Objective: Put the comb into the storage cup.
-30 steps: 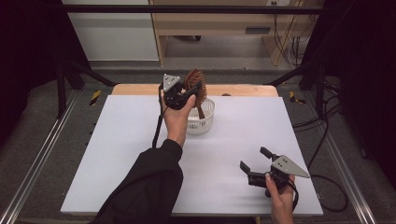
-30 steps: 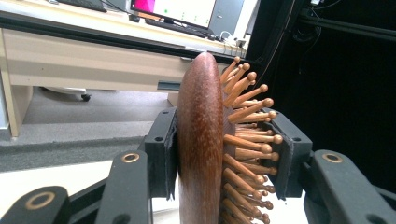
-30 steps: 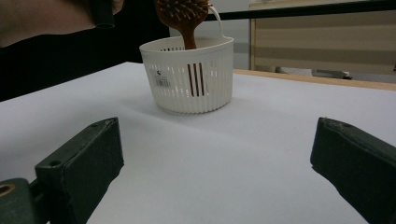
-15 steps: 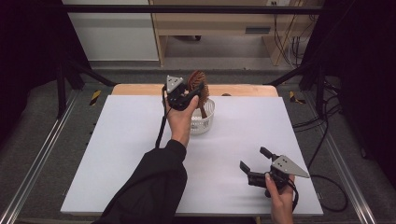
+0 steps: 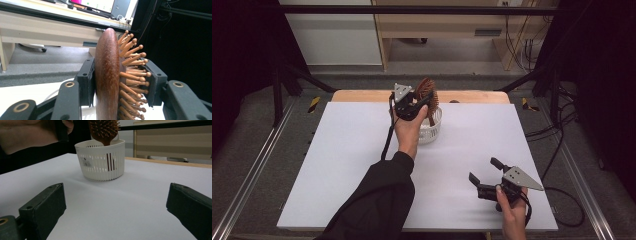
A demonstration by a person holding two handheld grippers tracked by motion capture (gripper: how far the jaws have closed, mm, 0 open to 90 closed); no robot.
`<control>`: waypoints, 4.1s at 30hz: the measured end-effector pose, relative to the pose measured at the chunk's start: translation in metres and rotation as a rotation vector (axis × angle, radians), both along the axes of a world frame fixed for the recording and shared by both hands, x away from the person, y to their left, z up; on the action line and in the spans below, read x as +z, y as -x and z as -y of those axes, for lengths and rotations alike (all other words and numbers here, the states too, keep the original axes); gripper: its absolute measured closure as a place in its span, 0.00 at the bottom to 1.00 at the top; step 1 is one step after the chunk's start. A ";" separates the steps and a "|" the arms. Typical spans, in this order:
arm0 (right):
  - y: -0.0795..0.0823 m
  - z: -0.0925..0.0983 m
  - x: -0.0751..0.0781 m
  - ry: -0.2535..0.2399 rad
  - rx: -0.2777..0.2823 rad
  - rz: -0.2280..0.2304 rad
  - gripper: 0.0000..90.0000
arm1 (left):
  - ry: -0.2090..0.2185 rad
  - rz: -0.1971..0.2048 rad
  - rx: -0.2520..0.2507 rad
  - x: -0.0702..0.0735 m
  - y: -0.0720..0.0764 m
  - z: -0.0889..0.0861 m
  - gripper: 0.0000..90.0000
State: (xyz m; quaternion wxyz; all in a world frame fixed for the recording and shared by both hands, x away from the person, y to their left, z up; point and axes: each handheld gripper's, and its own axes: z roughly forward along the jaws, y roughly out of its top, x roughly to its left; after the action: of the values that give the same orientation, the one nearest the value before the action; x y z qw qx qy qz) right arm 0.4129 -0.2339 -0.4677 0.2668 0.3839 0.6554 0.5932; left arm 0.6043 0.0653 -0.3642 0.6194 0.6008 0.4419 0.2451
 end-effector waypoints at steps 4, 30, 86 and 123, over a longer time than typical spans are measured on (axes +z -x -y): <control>0.000 0.000 0.000 -0.001 -0.001 -0.001 0.03 | 0.000 -0.003 0.002 0.000 0.000 -0.001 0.56; -0.001 -0.003 -0.001 0.004 0.009 -0.004 0.03 | -0.006 -0.025 -0.019 -0.006 0.003 -0.032 0.53; -0.002 -0.004 -0.002 0.006 0.019 -0.004 0.03 | 0.032 -0.071 -0.022 -0.022 -0.002 -0.071 0.50; -0.002 -0.004 -0.002 0.010 0.021 -0.006 0.03 | 0.045 -0.090 -0.010 -0.028 -0.004 -0.081 0.49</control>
State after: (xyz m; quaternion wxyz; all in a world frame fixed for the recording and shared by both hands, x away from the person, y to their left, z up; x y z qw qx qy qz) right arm 0.4145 -0.2295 -0.4695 0.2606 0.3774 0.6629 0.5918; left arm 0.6085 0.1467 -0.3919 0.6135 0.5996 0.4715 0.2048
